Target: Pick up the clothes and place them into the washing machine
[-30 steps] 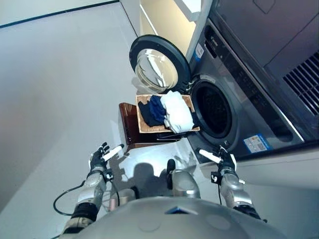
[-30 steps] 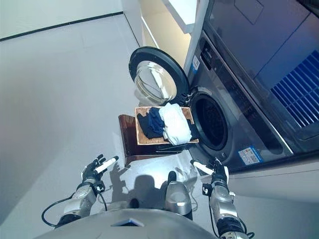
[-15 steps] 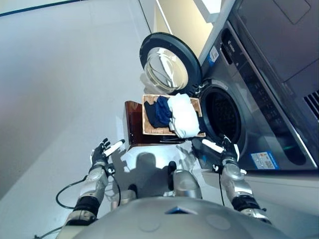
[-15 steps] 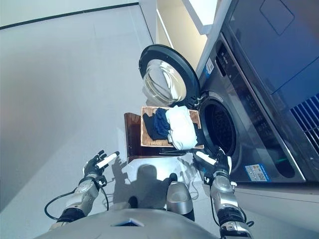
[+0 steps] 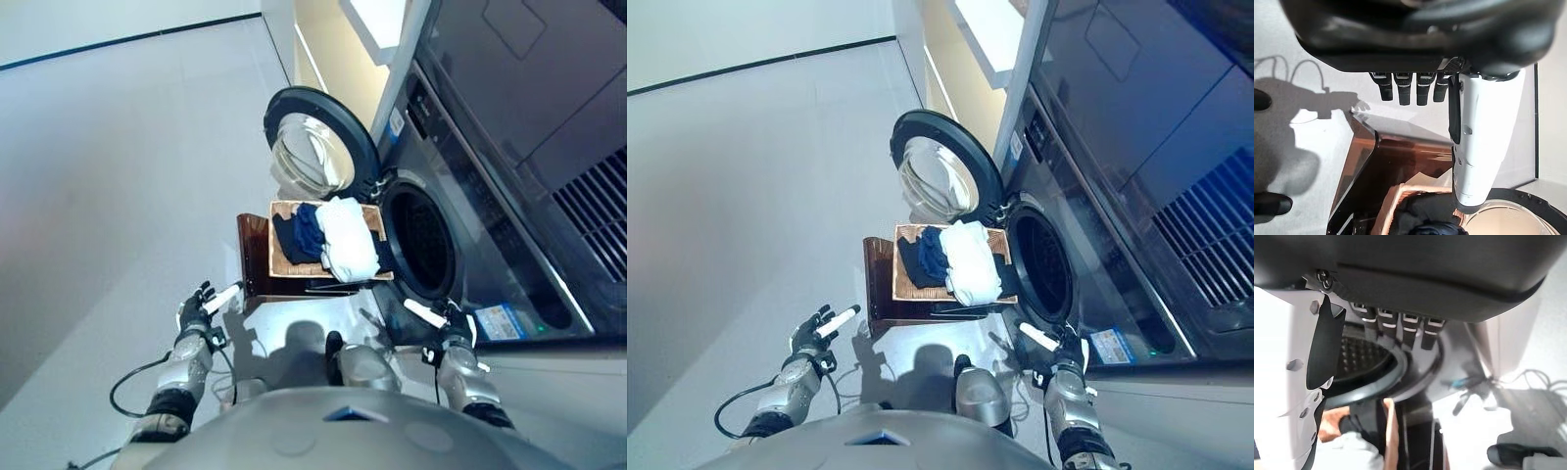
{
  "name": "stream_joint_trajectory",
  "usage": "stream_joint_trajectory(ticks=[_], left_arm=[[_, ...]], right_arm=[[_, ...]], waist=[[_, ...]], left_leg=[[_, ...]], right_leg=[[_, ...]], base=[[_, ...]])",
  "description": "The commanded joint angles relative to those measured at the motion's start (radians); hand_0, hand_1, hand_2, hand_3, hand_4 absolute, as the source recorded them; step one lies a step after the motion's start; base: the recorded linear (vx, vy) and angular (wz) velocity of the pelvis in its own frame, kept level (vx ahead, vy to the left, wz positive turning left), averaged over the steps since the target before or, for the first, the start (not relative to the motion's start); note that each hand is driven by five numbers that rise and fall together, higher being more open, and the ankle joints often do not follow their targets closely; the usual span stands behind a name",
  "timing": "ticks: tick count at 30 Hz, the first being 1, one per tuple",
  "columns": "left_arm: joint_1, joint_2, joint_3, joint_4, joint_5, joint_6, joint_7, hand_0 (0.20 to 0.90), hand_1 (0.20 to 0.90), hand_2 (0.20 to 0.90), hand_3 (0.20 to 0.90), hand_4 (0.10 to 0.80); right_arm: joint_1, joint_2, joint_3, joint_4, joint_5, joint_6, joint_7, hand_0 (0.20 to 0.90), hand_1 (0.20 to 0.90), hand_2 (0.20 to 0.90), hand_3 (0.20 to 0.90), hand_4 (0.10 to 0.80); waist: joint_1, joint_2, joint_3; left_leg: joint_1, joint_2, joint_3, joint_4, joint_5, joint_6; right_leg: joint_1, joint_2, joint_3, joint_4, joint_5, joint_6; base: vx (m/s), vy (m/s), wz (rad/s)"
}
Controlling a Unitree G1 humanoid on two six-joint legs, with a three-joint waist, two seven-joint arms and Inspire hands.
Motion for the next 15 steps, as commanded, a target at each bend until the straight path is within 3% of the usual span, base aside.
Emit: stream_joint_trajectory(ticks=[1, 4, 8, 11, 15], left_arm=[[-0.061, 0.046, -0.011, -0.058, -0.014, -0.078, 0.033, 0.9, 0.9, 0.9, 0.9, 0.8], [-0.068, 0.045, -0.017, -0.059, -0.018, -0.081, 0.04, 0.9, 0.9, 0.9, 0.9, 0.8], [-0.069, 0.046, -0.021, -0.062, -0.017, -0.086, 0.04, 0.9, 0.9, 0.9, 0.9, 0.8], [-0.065, 0.047, -0.021, -0.071, -0.014, -0.087, 0.038, 0.9, 0.9, 0.9, 0.9, 0.8], [-0.058, 0.056, -0.015, -0.081, -0.02, -0.093, 0.04, 0.9, 0.9, 0.9, 0.9, 0.8]], right_arm=[[-0.065, -0.054, -0.043, -0.04, 0.015, -0.091, -0.06, 0.9, 0.9, 0.9, 0.9, 0.8], [-0.086, -0.057, -0.032, -0.026, 0.012, -0.091, -0.067, 0.9, 0.9, 0.9, 0.9, 0.8], [-0.094, -0.057, -0.034, -0.029, 0.014, -0.089, -0.069, 0.9, 0.9, 0.9, 0.9, 0.8], [-0.102, -0.051, -0.035, -0.031, 0.017, -0.09, -0.07, 0.9, 0.9, 0.9, 0.9, 0.8], [-0.113, -0.035, -0.033, -0.032, 0.028, -0.084, -0.061, 0.9, 0.9, 0.9, 0.9, 0.8]], waist=[[0.022, -0.054, 0.048], [0.047, -0.046, 0.061], [0.062, -0.021, 0.065], [0.065, -0.009, 0.063], [0.069, -0.011, 0.044]], left_leg=[[-0.045, -0.057, 0.056, -0.063, 0.05, 0.062], [-0.111, -0.072, 0.018, -0.134, 0.101, 0.04], [-0.16, -0.075, 0.012, -0.206, 0.177, 0.027], [-0.164, -0.094, 0.029, -0.206, 0.171, 0.042], [-0.15, -0.128, 0.065, -0.2, 0.135, 0.073]], right_leg=[[0.045, -0.029, 0.06, -0.012, 0.002, 0.088], [0.064, -0.022, 0.084, -0.013, -0.008, 0.092], [0.091, -0.019, 0.111, -0.006, -0.035, 0.096], [0.107, -0.029, 0.128, 0.001, -0.052, 0.103], [0.127, -0.081, 0.159, -0.01, -0.047, 0.141]], base=[[0.06, 0.022, 0.14], [0.071, 0.068, -0.16], [0.119, 0.146, -0.34], [0.112, 0.17, -0.37], [0.156, 0.234, -0.28]])
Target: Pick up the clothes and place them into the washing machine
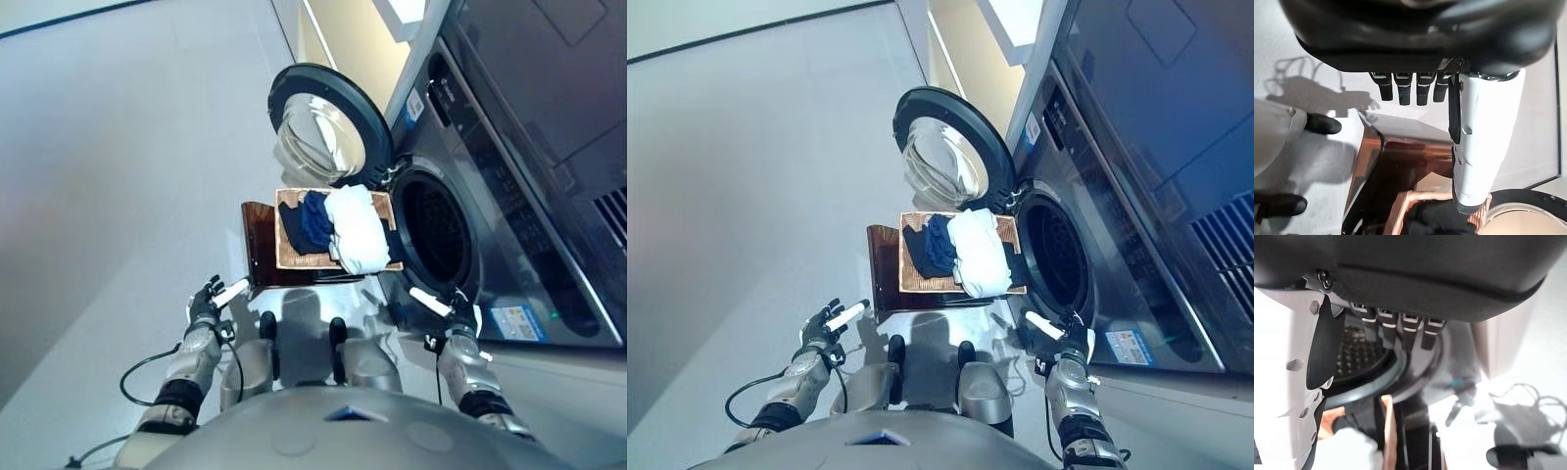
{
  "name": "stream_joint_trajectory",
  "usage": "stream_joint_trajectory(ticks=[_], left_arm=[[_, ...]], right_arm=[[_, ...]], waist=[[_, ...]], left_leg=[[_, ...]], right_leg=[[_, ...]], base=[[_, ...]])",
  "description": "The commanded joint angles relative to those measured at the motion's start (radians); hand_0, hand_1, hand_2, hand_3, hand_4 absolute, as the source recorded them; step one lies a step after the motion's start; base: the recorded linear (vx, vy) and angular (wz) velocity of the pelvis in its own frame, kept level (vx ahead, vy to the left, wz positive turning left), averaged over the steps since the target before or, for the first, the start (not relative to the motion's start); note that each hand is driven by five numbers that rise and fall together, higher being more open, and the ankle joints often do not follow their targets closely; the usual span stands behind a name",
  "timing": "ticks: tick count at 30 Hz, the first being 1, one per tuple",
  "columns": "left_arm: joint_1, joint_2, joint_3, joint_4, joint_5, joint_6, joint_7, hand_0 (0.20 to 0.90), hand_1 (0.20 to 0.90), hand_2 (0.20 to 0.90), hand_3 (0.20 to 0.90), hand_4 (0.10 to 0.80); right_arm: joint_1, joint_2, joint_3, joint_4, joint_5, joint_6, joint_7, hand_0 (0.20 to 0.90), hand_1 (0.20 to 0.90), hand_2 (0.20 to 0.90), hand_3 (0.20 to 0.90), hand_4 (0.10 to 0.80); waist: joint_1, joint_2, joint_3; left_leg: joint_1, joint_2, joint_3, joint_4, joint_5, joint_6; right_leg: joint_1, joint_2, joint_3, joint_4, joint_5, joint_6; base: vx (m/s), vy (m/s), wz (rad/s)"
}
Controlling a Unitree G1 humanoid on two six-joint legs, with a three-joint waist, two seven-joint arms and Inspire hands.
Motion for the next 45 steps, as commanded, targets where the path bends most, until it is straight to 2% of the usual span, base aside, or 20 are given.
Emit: stream_joint_trajectory(ticks=[1, 5, 6, 9, 11, 12, 14, 15, 17, 18, 19, 23, 25, 28, 36, 41, 45], left_arm=[[-0.034, 0.066, 0.043, -0.091, -0.009, -0.092, 0.024, 0.9, 0.9, 0.9, 0.9, 0.8], [-0.032, 0.075, 0.053, -0.104, -0.015, -0.095, 0.031, 0.9, 0.9, 0.9, 0.9, 0.8], [-0.03, 0.083, 0.065, -0.108, -0.018, -0.1, 0.034, 0.9, 0.9, 0.9, 0.9, 0.8], [-0.022, 0.086, 0.073, -0.111, -0.019, -0.099, 0.036, 0.9, 0.9, 0.9, 0.9, 0.8], [-0.012, 0.085, 0.081, -0.118, -0.015, -0.096, 0.033, 0.9, 0.9, 0.9, 0.9, 0.8], [-0.01, 0.085, 0.081, -0.127, -0.009, -0.094, 0.031, 0.9, 0.9, 0.9, 0.9, 0.8], [-0.011, 0.096, 0.078, -0.143, 0.002, -0.096, 0.031, 0.9, 0.9, 0.9, 0.9, 0.8], [-0.012, 0.095, 0.078, -0.143, 0.002, -0.096, 0.031, 0.9, 0.9, 0.9, 0.9, 0.8], [-0.027, 0.097, 0.075, -0.145, -0.007, -0.109, 0.037, 0.9, 0.9, 0.9, 0.9, 0.8], [-0.039, 0.099, 0.075, -0.144, -0.012, -0.114, 0.042, 0.9, 0.9, 0.9, 0.9, 0.8], [-0.052, 0.105, 0.076, -0.158, -0.02, -0.127, 0.053, 0.9, 0.9, 0.9, 0.9, 0.8], [-0.047, 0.098, 0.072, -0.168, -0.018, -0.125, 0.049, 0.9, 0.9, 0.9, 0.9, 0.8], [-0.067, 0.084, 0.054, -0.144, -0.03, -0.128, 0.052, 0.9, 0.9, 0.9, 0.9, 0.8], [-0.081, 0.084, 0.04, -0.134, -0.031, -0.124, 0.056, 0.9, 0.9, 0.9, 0.9, 0.8], [-0.074, 0.089, 0.04, -0.138, -0.02, -0.118, 0.061, 0.9, 0.9, 0.9, 0.9, 0.8], [-0.081, 0.088, 0.034, -0.145, -0.013, -0.118, 0.066, 0.9, 0.9, 0.9, 0.9, 0.8], [-0.096, 0.088, 0.015, -0.173, -0.016, -0.126, 0.063, 0.9, 0.9, 0.9, 0.9, 0.8]], right_arm=[[-0.056, -0.017, -0.004, -0.06, 0.004, -0.059, -0.013, 0.9, 0.9, 0.9, 0.9, 0.8], [-0.07, -0.01, 0.004, -0.063, 0.001, -0.057, -0.014, 0.9, 0.9, 0.9, 0.9, 0.8], [-0.078, -0.01, 0.011, -0.071, -0.013, -0.053, -0.013, 0.9, 0.9, 0.9, 0.9, 0.8], [-0.08, -0.012, 0.015, -0.086, -0.032, -0.048, -0.011, 0.9, 0.9, 0.9, 0.9, 0.8], [-0.072, -0.019, 0.013, -0.11, -0.056, -0.042, -0.007, 0.9, 0.9, 0.9, 0.9, 0.8], [-0.069, -0.025, 0.014, -0.114, -0.072, -0.041, -0.005, 0.9, 0.9, 0.9, 0.9, 0.8], [-0.075, -0.045, 0.033, -0.131, -0.124, -0.038, -0.018, 0.9, 0.9, 0.9, 0.9, 0.8], [-0.076, -0.045, 0.033, -0.131, -0.125, -0.038, -0.018, 0.9, 0.9, 0.9, 0.9, 0.8], [-0.105, -0.071, 0.051, -0.14, -0.172, -0.032, -0.026, 0.9, 0.9, 0.9, 0.9, 0.8], [-0.122, -0.08, 0.059, -0.147, -0.191, -0.028, -0.026, 0.9, 0.9, 0.9, 0.9, 0.8], [-0.146, -0.1, 0.072, -0.158, -0.222, -0.023, -0.034, 0.9, 0.9, 0.9, 0.9, 0.8], [-0.153, -0.11, 0.077, -0.16, -0.236, -0.022, -0.029, 0.9, 0.9, 0.9, 0.9, 0.8], [-0.201, -0.132, 0.092, -0.144, -0.261, -0.016, -0.046, 0.9, 0.9, 0.9, 0.9, 0.8], [-0.24, -0.142, 0.093, -0.118, -0.249, -0.016, -0.059, 0.9, 0.9, 0.9, 0.9, 0.8], [-0.248, -0.138, 0.077, -0.101, -0.234, -0.012, -0.072, 0.9, 0.9, 0.9, 0.9, 0.8], [-0.238, -0.124, 0.078, -0.124, -0.237, -0.014, -0.074, 0.9, 0.9, 0.9, 0.9, 0.8], [-0.269, -0.14, 0.093, -0.141, -0.258, -0.02, -0.08, 0.9, 0.9, 0.9, 0.9, 0.8]], waist=[[0.021, -0.03, -0.043], [0.03, -0.031, -0.042], [0.037, -0.03, -0.039], [0.042, -0.031, -0.038], [0.042, -0.03, -0.03], [0.04, -0.029, -0.018], [0.033, -0.026, 0.026], [0.032, -0.026, 0.027], [0.026, -0.032, 0.049], [0.025, -0.04, 0.058], [0.015, -0.054, 0.079], [0.022, -0.068, 0.071], [0.032, -0.072, 0.058], [0.039, -0.074, 0.052], [0.041, -0.064, 0.038], [0.034, -0.06, 0.054], [0.033, -0.062, 0.101]], left_leg=[[-0.048, -0.014, 0.033, 0.063, -0.039, -0.067], [-0.049, -0.015, 0.057, 0.069, -0.053, -0.056], [-0.046, -0.014, 0.079, 0.067, -0.061, -0.048], [-0.033, -0.017, 0.093, 0.059, -0.07, -0.039], [-0.011, -0.029, 0.1, 0.057, -0.089, -0.02], [-0.001, -0.037, 0.098, 0.061, -0.097, -0.006], [0.022, -0.038, 0.092, 0.057, -0.102, 0.005], [0.022, -0.038, 0.092, 0.056, -0.102, 0.004], [0.03, -0.037, 0.082, 0.041, -0.106, -0.011], [0.03, -0.038, 0.078, 0.042, -0.111, -0.019], [0.032, -0.034, 0.069, 0.043, -0.118, -0.031], [0.023, -0.034, 0.063, 0.046, -0.117, -0.042], [0.014, -0.015, 0.053, 0.023, -0.102, -0.058], [-0.015, -0.007, 0.038, 0.028, -0.096, -0.069], [-0.003, 0.008, 0.022, -0.002, -0.09, -0.083], [-0.029, 0.0, 0.023, 0.036, -0.109, -0.08], [-0.124, -0.015, 0.031, 0.129, -0.146, -0.069]], right_leg=[[0.092, -0.04, 0.036, 0.023, -0.046, 0.064], [0.079, -0.055, 0.045, 0.026, -0.034, 0.075], [0.063, -0.068, 0.038, 0.03, -0.013, 0.087], [0.052, -0.082, 0.023, 0.048, 0.012, 0.099], [0.018, -0.102, 0.004, 0.149, 0.048, 0.095], [-0.004, -0.11, -0.004, 0.21, 0.08, 0.088], [-0.083, -0.112, -0.024, 0.277, 0.104, 0.065], [-0.083, -0.112, -0.024, 0.278, 0.103, 0.065], [-0.126, -0.121, -0.056, 0.166, 0.113, 0.073], [-0.139, -0.128, -0.07, 0.096, 0.134, 0.083], [-0.187, -0.138, -0.072, 0.028, 0.187, 0.103], [-0.144, -0.147, -0.105, -0.008, 0.186, 0.109], [-0.125, -0.139, -0.132, -0.04, 0.186, 0.109], [-0.12, -0.134, -0.147, -0.052, 0.177, 0.108], [-0.096, -0.132, -0.171, -0.048, 0.148, 0.105], [-0.116, -0.14, -0.172, -0.023, 0.137, 0.103], [-0.189, -0.151, -0.147, 0.019, 0.125, 0.099]], base=[[0.105, 0.184, -0.19], [0.051, 0.135, -0.33], [0.04, 0.13, -0.24], [0.058, 0.131, -0.36], [0.077, 0.141, -0.22], [0.028, 0.107, -0.16], [-0.009, 0.087, -0.21], [-0.015, 0.001, -0.18], [0.028, -0.094, -0.08], [0.093, -0.182, -0.13], [0.081, -0.143, -0.23], [0.075, -0.086, 0.13], [0.064, -0.127, 0.6], [0.033, -0.097, 0.26], [0.066, -0.042, 0.15], [0.003, -0.009, 0.06], [-0.071, 0.011, -0.01]])
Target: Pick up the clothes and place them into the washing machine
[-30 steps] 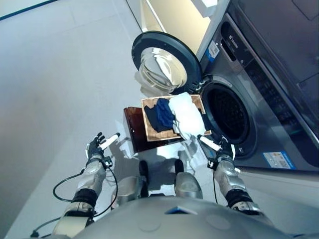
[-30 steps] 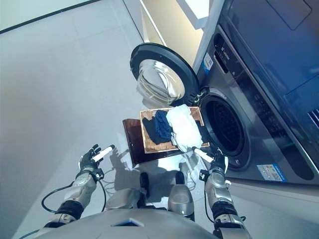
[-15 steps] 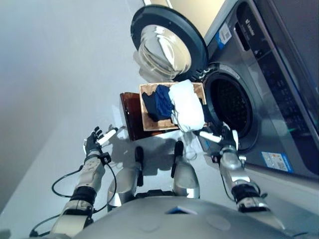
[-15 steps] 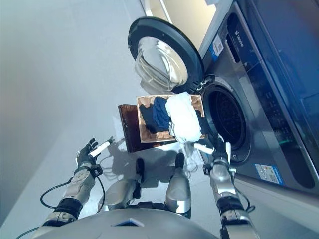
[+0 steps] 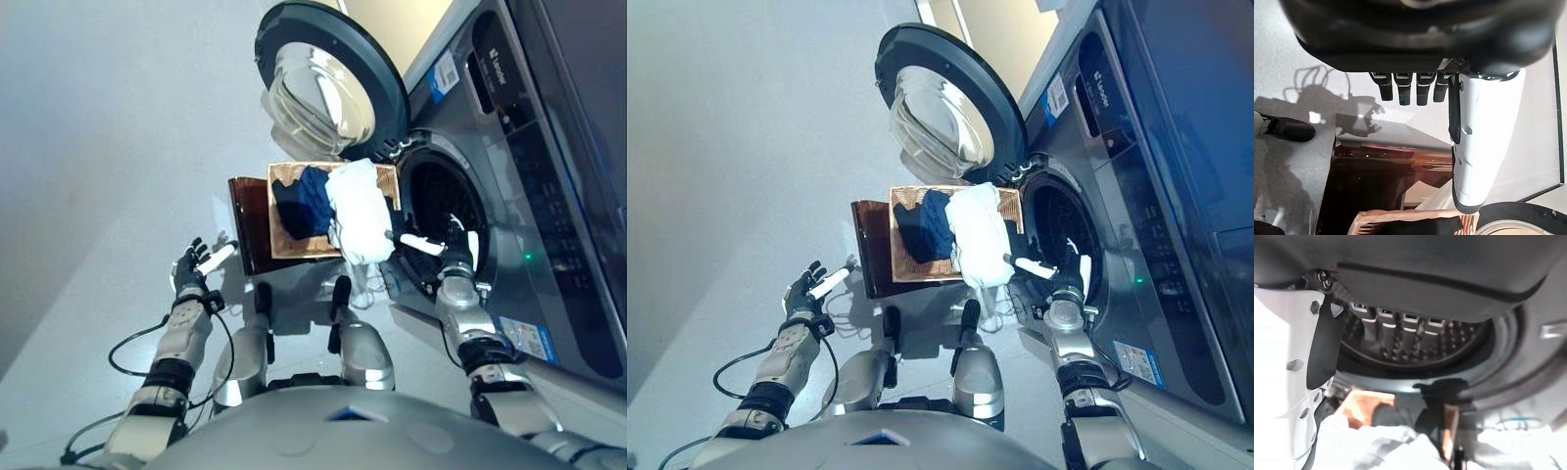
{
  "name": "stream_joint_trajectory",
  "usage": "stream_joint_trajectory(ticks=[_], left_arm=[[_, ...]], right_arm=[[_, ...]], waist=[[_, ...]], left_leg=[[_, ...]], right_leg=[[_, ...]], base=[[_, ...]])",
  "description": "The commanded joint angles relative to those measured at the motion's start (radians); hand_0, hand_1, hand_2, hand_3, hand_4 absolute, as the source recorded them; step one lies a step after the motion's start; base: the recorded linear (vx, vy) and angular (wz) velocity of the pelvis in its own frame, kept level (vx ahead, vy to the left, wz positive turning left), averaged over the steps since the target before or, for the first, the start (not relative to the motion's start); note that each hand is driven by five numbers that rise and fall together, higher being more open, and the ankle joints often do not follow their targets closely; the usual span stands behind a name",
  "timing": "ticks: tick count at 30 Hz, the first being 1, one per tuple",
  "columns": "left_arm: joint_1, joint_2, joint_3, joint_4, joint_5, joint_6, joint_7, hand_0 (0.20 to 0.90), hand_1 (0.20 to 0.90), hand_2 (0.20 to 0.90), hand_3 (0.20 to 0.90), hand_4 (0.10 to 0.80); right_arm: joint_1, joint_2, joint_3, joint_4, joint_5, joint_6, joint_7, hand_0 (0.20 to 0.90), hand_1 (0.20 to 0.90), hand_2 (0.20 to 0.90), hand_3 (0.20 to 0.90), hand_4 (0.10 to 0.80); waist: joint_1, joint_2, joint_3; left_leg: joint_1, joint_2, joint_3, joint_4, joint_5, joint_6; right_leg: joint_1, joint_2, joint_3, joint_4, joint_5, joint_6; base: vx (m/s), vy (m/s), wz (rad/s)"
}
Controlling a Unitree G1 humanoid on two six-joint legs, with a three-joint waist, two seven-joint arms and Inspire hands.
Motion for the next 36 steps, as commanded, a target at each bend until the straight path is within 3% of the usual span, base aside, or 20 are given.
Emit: stream_joint_trajectory(ticks=[1, 17, 24, 28, 36], left_arm=[[-0.013, 0.046, -0.01, -0.094, 0.006, -0.07, 0.016, 0.9, 0.9, 0.9, 0.9, 0.8], [-0.008, 0.06, -0.027, -0.15, -0.021, -0.076, 0.024, 0.9, 0.9, 0.9, 0.9, 0.8], [-0.021, 0.056, -0.048, -0.177, -0.044, -0.071, 0.026, 0.9, 0.9, 0.9, 0.9, 0.8], [-0.039, 0.049, -0.063, -0.161, -0.059, -0.067, 0.023, 0.9, 0.9, 0.9, 0.9, 0.8], [-0.065, 0.043, -0.089, -0.134, -0.073, -0.067, 0.02, 0.9, 0.9, 0.9, 0.9, 0.8]], right_arm=[[-0.054, -0.075, 0.005, -0.074, -0.04, -0.047, -0.045, 0.9, 0.9, 0.9, 0.9, 0.8], [-0.216, -0.167, 0.032, -0.117, -0.017, -0.065, -0.058, 0.9, 0.9, 0.9, 0.9, 0.8], [-0.292, -0.172, 0.051, -0.15, 0.068, -0.092, -0.041, 0.9, 0.9, 0.9, 0.9, 0.8], [-0.348, -0.176, 0.127, -0.133, 0.055, -0.078, -0.008, 0.9, 0.9, 0.9, 0.9, 0.8], [-0.42, -0.091, 0.236, 0.007, 0.056, -0.047, 0.05, 0.9, 0.9, 0.9, 0.9, 0.8]], waist=[[0.003, -0.02, 0.012], [0.022, -0.017, 0.072], [0.034, -0.008, 0.099], [0.036, -0.007, 0.11], [0.047, 0.01, 0.12]], left_leg=[[-0.097, -0.018, 0.005, 0.227, -0.154, -0.047], [-0.358, -0.015, -0.014, 0.555, -0.295, -0.036], [-0.446, 0.006, -0.026, 0.756, -0.412, -0.028], [-0.473, 0.005, -0.022, 0.79, -0.426, -0.024], [-0.477, -0.002, -0.02, 0.793, -0.422, -0.016]], right_leg=[[-0.097, -0.075, 0.051, 0.181, -0.045, 0.045], [-0.332, -0.071, 0.091, 0.466, -0.182, -0.004], [-0.428, -0.051, 0.123, 0.665, -0.302, -0.026], [-0.456, -0.051, 0.132, 0.701, -0.314, -0.031], [-0.46, -0.054, 0.129, 0.709, -0.319, -0.038]], base=[[-0.104, 0.008, -0.06], [-0.021, -0.022, 0.11], [0.027, -0.017, 0.04], [-0.013, -0.007, -0.1], [-0.003, 0.001, -0.01]])
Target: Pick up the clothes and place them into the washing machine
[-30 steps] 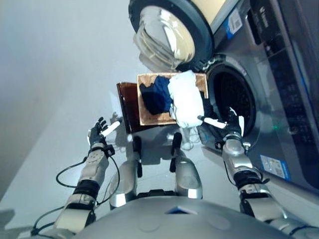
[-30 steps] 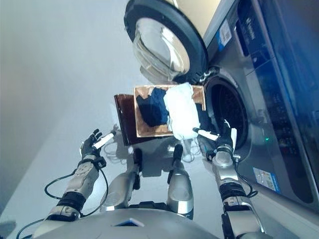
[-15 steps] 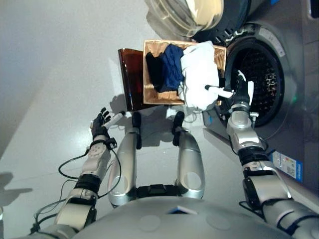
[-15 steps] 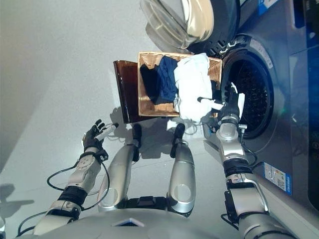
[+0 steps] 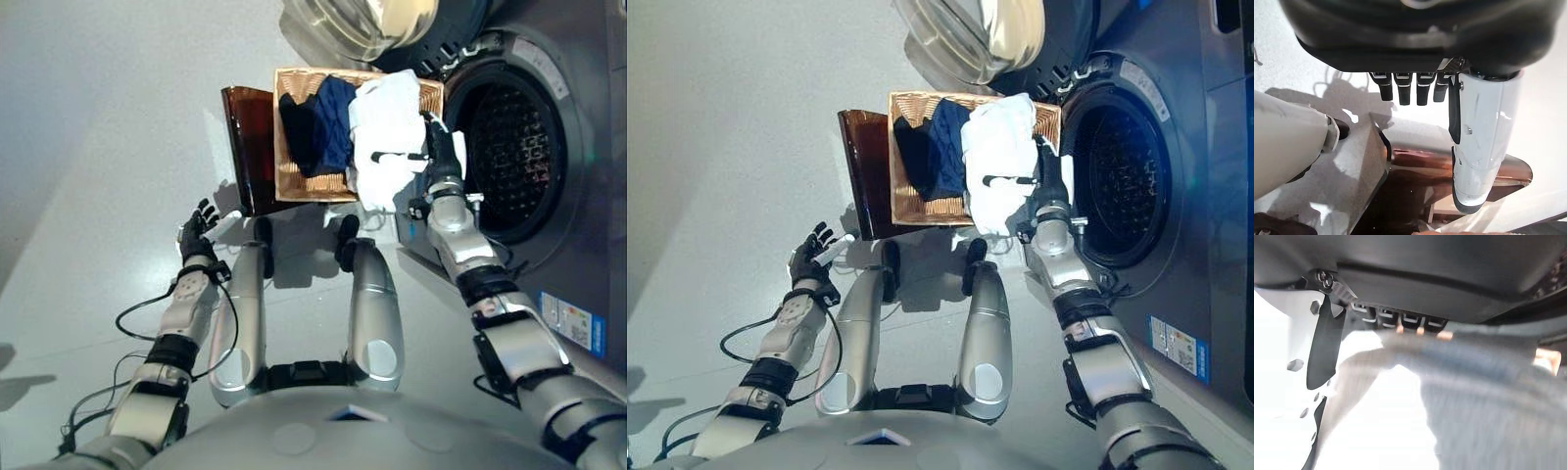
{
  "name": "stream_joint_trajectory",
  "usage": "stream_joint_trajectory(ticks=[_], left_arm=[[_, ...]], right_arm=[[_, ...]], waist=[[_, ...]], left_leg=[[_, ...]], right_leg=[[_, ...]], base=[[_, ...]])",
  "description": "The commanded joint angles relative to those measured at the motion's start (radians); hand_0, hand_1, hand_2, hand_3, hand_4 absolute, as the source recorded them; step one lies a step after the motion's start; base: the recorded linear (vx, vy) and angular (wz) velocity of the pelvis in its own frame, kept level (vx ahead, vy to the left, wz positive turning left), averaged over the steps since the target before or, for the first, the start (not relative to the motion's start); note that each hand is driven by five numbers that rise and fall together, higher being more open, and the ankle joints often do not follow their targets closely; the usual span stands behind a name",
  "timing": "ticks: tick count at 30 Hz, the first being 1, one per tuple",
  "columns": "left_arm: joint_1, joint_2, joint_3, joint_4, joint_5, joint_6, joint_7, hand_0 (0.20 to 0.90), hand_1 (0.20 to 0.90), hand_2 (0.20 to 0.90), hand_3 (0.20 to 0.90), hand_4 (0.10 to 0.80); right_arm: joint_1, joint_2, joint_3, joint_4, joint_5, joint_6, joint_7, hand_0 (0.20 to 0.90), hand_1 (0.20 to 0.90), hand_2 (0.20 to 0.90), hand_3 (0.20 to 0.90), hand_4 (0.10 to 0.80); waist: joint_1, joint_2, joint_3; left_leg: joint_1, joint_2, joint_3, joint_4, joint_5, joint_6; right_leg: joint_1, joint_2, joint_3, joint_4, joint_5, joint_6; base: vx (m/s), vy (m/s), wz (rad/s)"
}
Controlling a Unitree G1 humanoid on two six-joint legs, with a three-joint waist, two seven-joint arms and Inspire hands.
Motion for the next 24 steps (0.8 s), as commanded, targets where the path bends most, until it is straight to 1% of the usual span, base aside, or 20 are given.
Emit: stream_joint_trajectory(ticks=[1, 6, 9, 10, 11, 14, 16, 17, 18, 19, 24], left_arm=[[0.03, 0.025, -0.011, -0.047, -0.003, -0.046, 0.006, 0.9, 0.9, 0.9, 0.9, 0.8], [-0.001, 0.031, -0.023, -0.014, -0.01, -0.052, 0.0, 0.9, 0.9, 0.9, 0.9, 0.8], [-0.013, 0.041, -0.037, -0.012, -0.008, -0.056, -0.01, 0.9, 0.9, 0.9, 0.9, 0.8], [-0.018, 0.046, -0.048, -0.02, -0.004, -0.059, -0.016, 0.9, 0.9, 0.9, 0.9, 0.8], [-0.018, 0.046, -0.048, -0.02, -0.004, -0.059, -0.016, 0.9, 0.9, 0.9, 0.9, 0.8], [-0.033, 0.051, -0.068, -0.017, 0.003, -0.06, -0.024, 0.9, 0.9, 0.9, 0.9, 0.8], [-0.04, 0.049, -0.073, -0.018, 0.007, -0.061, -0.023, 0.9, 0.9, 0.9, 0.9, 0.8], [-0.044, 0.05, -0.074, -0.018, 0.01, -0.062, -0.021, 0.9, 0.9, 0.9, 0.9, 0.8], [-0.044, 0.05, -0.074, -0.018, 0.01, -0.062, -0.021, 0.9, 0.9, 0.9, 0.9, 0.8], [-0.048, 0.047, -0.073, -0.015, 0.015, -0.062, -0.02, 0.9, 0.9, 0.9, 0.9, 0.8], [-0.058, 0.044, -0.069, 0.008, 0.012, -0.062, -0.012, 0.9, 0.9, 0.9, 0.9, 0.8]], right_arm=[[-0.03, -0.018, 0.028, 0.019, 0.001, -0.039, 0.022, 0.9, 0.9, 0.9, 0.9, 0.8], [-0.072, 0.005, 0.038, 0.232, 0.007, -0.015, 0.037, 0.9, 0.9, 0.9, 0.9, 0.8], [-0.123, -0.004, 0.042, 0.354, -0.009, 0.006, 0.045, 0.9, 0.9, 0.9, 0.9, 0.8], [-0.155, -0.009, 0.044, 0.433, -0.028, 0.023, 0.052, 0.9, 0.9, 0.9, 0.9, 0.8], [-0.157, -0.009, 0.044, 0.434, -0.028, 0.022, 0.052, 0.9, 0.9, 0.9, 0.9, 0.8], [-0.21, -0.021, 0.056, 0.528, -0.071, 0.04, 0.044, 0.9, 0.9, 0.9, 0.9, 0.8], [-0.215, -0.019, 0.055, 0.528, -0.076, 0.041, 0.042, 0.9, 0.9, 0.9, 0.9, 0.8], [-0.217, -0.019, 0.06, 0.52, -0.087, 0.045, 0.041, 0.494, 0.494, 0.494, 0.494, 0.51], [-0.217, -0.019, 0.06, 0.52, -0.087, 0.045, 0.041, 0.271, 0.271, 0.271, 0.271, 0.351], [-0.221, -0.013, 0.062, 0.516, -0.093, 0.046, 0.04, 0.2, 0.2, 0.2, 0.2, 0.3], [-0.232, -0.012, 0.089, 0.512, -0.141, 0.055, 0.042, 0.2, 0.2, 0.2, 0.2, 0.3]], waist=[[0.021, 0.019, -0.045], [0.032, 0.041, -0.043], [0.043, 0.055, -0.038], [0.05, 0.062, -0.034], [0.05, 0.062, -0.033], [0.061, 0.07, -0.027], [0.062, 0.072, -0.023], [0.06, 0.071, -0.021], [0.06, 0.071, -0.021], [0.06, 0.069, -0.02], [0.056, 0.061, -0.024]], left_leg=[[0.054, -0.004, -0.02, 0.084, -0.145, -0.036], [0.043, -0.014, -0.024, 0.103, -0.149, -0.031], [0.033, -0.017, -0.021, 0.118, -0.153, -0.025], [0.027, -0.019, -0.019, 0.127, -0.158, -0.021], [0.027, -0.019, -0.018, 0.128, -0.158, -0.021], [0.011, -0.023, -0.015, 0.152, -0.166, -0.016], [0.006, -0.025, -0.012, 0.162, -0.168, -0.013], [0.006, -0.025, -0.01, 0.164, -0.17, -0.011], [0.006, -0.025, -0.01, 0.164, -0.17, -0.011], [0.01, -0.024, -0.007, 0.162, -0.172, -0.009], [0.022, -0.025, -0.006, 0.159, -0.173, -0.006]], right_leg=[[0.064, -0.003, 0.02, -0.023, -0.004, -0.02], [0.059, -0.012, 0.019, -0.005, -0.011, -0.022], [0.05, -0.015, 0.02, 0.008, -0.014, -0.024], [0.043, -0.016, 0.023, 0.016, -0.017, -0.025], [0.043, -0.016, 0.024, 0.016, -0.017, -0.025], [0.028, -0.017, 0.029, 0.036, -0.021, -0.026], [0.027, -0.017, 0.03, 0.04, -0.021, -0.026], [0.026, -0.017, 0.032, 0.04, -0.023, -0.026], [0.026, -0.016, 0.032, 0.04, -0.023, -0.026], [0.029, -0.016, 0.032, 0.037, -0.022, -0.026], [0.041, -0.018, 0.032, 0.031, -0.023, -0.026]], base=[[0.0, 0.0, 0.0], [0.0, 0.0, 0.0], [-0.031, 0.027, 0.06], [-0.029, 0.032, 0.01], [-0.02, 0.023, 0.05], [-0.015, 0.016, 0.07], [0.0, 0.0, 0.0], [0.0, 0.0, 0.0], [0.0, 0.0, 0.0], [0.0, 0.0, 0.0], [0.0, 0.0, 0.0]])
